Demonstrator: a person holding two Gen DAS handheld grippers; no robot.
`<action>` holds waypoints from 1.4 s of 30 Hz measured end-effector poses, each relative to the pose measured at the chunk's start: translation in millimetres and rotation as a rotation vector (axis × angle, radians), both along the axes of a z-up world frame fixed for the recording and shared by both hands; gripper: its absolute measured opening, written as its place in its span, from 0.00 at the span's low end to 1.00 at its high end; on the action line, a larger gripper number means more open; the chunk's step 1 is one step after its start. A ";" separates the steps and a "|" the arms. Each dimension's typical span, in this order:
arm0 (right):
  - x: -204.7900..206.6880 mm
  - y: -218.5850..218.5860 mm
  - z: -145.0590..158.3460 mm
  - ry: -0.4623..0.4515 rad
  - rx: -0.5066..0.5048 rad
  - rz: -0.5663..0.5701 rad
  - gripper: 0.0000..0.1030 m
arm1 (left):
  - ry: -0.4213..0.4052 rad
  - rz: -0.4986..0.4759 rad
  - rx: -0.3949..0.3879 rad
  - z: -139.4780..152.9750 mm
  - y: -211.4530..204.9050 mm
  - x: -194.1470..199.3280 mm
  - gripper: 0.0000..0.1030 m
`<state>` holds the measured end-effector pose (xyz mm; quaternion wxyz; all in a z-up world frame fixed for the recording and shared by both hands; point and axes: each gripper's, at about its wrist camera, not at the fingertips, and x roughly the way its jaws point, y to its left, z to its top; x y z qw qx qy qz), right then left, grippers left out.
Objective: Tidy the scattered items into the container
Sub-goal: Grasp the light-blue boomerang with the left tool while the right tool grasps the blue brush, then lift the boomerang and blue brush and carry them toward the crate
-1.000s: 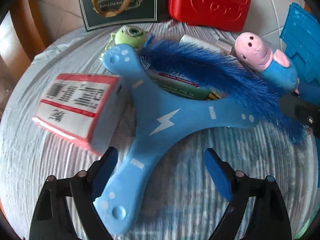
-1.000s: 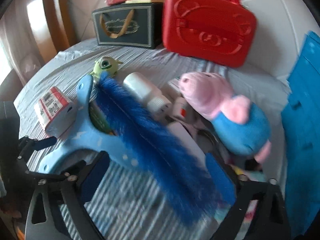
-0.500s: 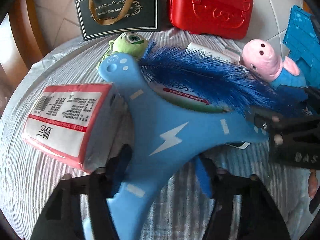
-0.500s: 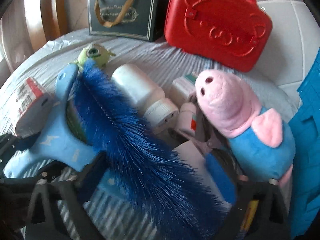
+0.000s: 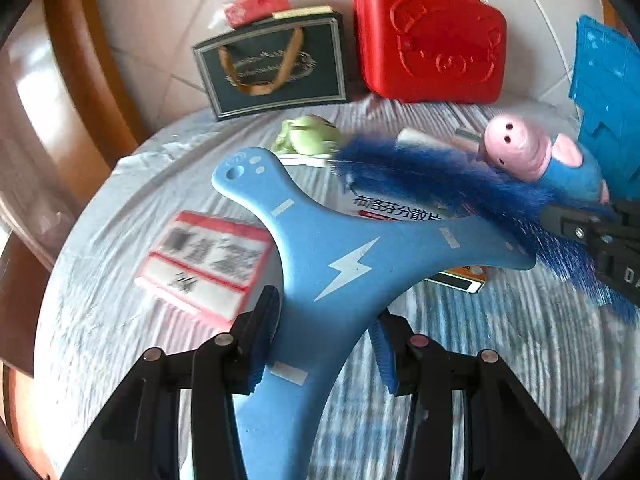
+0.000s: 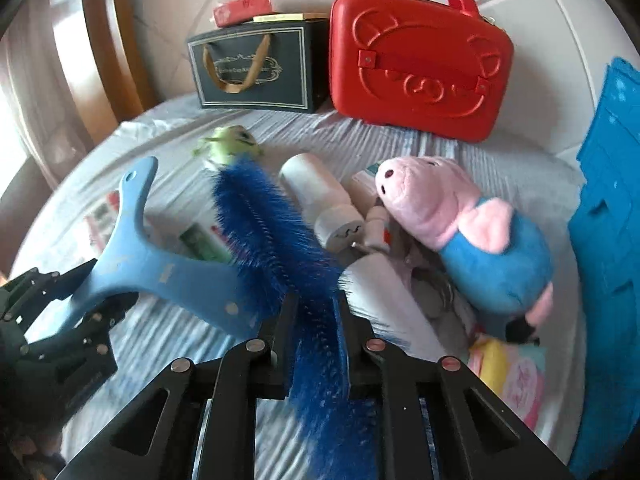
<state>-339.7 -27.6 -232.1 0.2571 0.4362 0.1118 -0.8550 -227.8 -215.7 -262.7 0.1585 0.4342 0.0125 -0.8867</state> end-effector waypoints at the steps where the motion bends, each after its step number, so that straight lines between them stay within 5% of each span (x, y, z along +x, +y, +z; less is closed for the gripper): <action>1: 3.2 2.7 3.4 0.003 -0.003 -0.005 0.22 | 0.005 0.012 -0.004 3.6 -2.5 5.1 0.42; 5: 20.3 11.6 17.5 0.026 -0.001 -0.014 0.32 | 0.042 0.092 -0.024 21.9 -19.4 31.4 0.32; 9: 29.8 7.3 18.6 0.010 -0.011 0.015 0.56 | 0.048 0.178 -0.029 30.5 -43.7 46.1 0.21; 18: 16.9 -41.6 -38.6 -0.043 0.076 0.081 0.58 | -0.036 0.260 0.056 -24.3 -71.6 43.2 0.22; 22: 6.5 -58.1 -68.5 -0.084 0.147 0.102 0.62 | -0.053 0.292 0.082 -36.0 -85.1 38.2 0.37; 25: 2.7 -62.9 -82.8 -0.116 0.163 0.099 0.62 | -0.041 0.292 0.103 -37.5 -89.5 38.9 0.37; 26: 2.9 -62.6 -82.7 -0.113 0.151 0.091 0.62 | -0.030 0.288 0.098 -35.4 -89.1 39.2 0.27; 28: 6.0 -63.5 -78.8 -0.116 0.135 0.093 0.31 | -0.026 0.277 0.077 -29.8 -86.6 41.8 0.15; 29: 8.2 -63.9 -76.0 -0.117 0.127 0.094 0.27 | -0.022 0.273 0.069 -25.7 -85.5 43.9 0.14; 42: 60.2 -44.9 24.0 -0.037 -0.064 0.110 0.19 | 0.136 0.218 -0.013 75.2 -51.0 67.4 0.07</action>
